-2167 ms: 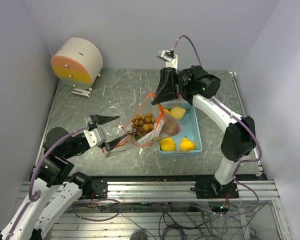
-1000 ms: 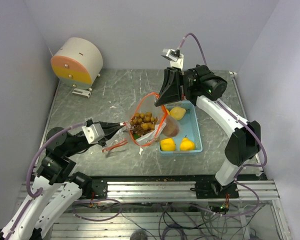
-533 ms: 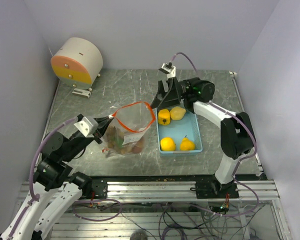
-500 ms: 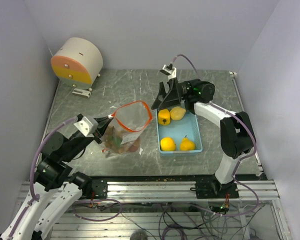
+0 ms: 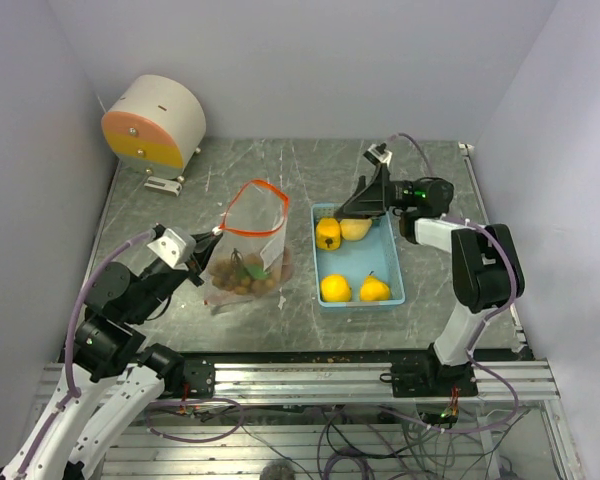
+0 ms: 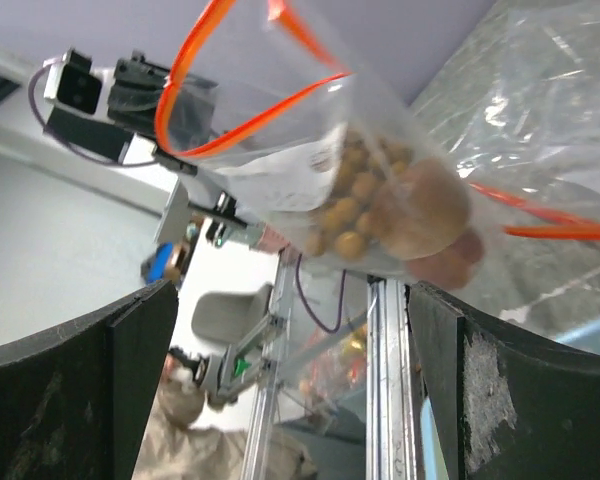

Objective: Place the food in the zip-top bag and seal the zipper
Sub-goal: Adjust the zipper food storage bag at the center of the board, then zip the zipper food storage bag at the center of the board.

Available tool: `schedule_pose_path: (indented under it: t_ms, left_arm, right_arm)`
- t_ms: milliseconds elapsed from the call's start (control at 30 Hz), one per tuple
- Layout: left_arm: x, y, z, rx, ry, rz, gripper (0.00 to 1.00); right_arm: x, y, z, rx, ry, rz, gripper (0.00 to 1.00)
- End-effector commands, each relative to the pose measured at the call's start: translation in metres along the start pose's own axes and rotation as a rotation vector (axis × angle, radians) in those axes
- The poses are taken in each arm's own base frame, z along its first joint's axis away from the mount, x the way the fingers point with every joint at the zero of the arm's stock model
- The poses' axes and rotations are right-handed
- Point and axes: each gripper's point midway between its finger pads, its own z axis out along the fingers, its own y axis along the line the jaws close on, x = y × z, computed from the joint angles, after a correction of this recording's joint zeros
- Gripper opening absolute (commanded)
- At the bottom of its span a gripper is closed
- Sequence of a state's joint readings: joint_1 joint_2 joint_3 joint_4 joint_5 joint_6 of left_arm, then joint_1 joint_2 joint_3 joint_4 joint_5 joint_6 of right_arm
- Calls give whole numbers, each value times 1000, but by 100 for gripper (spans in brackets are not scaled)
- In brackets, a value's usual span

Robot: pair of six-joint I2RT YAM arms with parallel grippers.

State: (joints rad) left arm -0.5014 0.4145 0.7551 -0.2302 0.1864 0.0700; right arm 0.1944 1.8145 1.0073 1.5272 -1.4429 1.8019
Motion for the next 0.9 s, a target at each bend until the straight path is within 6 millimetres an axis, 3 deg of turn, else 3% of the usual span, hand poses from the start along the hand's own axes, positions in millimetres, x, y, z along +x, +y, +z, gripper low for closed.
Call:
schedule_pose_path:
  t_ms: [0, 133, 167, 200, 233, 267, 333, 500, 600, 733, 867]
  left_arm:
    - [-8, -1, 2, 8, -25, -1, 7]
    - [-9, 1, 3, 1, -23, 9, 7]
    - [-9, 1, 3, -2, -21, 9, 7]
    - [-10, 1, 3, -3, -23, 8, 7]
    - [-10, 2, 3, -4, -23, 8, 7]
    - [-10, 1, 3, -2, -24, 7, 7]
    - [-8, 0, 4, 5, -24, 10, 7]
    - [-4, -6, 6, 44, -12, 15, 7]
    - [-1, -14, 9, 98, 7, 20, 7]
    - [1, -26, 13, 171, 45, 1, 7]
    - [6, -35, 13, 227, 74, 2, 7]
  right_arm:
    - [-10, -4, -23, 30, -135, -159, 100]
    - [-39, 26, -21, 103, -182, -255, 100]
    - [-57, 17, -24, 230, -235, -236, 100]
    - [-74, -4, -37, 504, -281, -302, 100]
    - [-91, -12, -51, 813, -299, -388, 100]
    - [-99, -5, -55, 974, -299, -452, 100]
    - [-103, 15, -46, 967, -296, -485, 100]
    - [-79, 38, -13, 781, -242, -614, 100]
    - [-47, 46, 28, 627, -107, -751, 100]
    - [-5, 44, 82, 556, 60, -901, 100]
    - [29, 59, 120, 420, 151, -1037, 99]
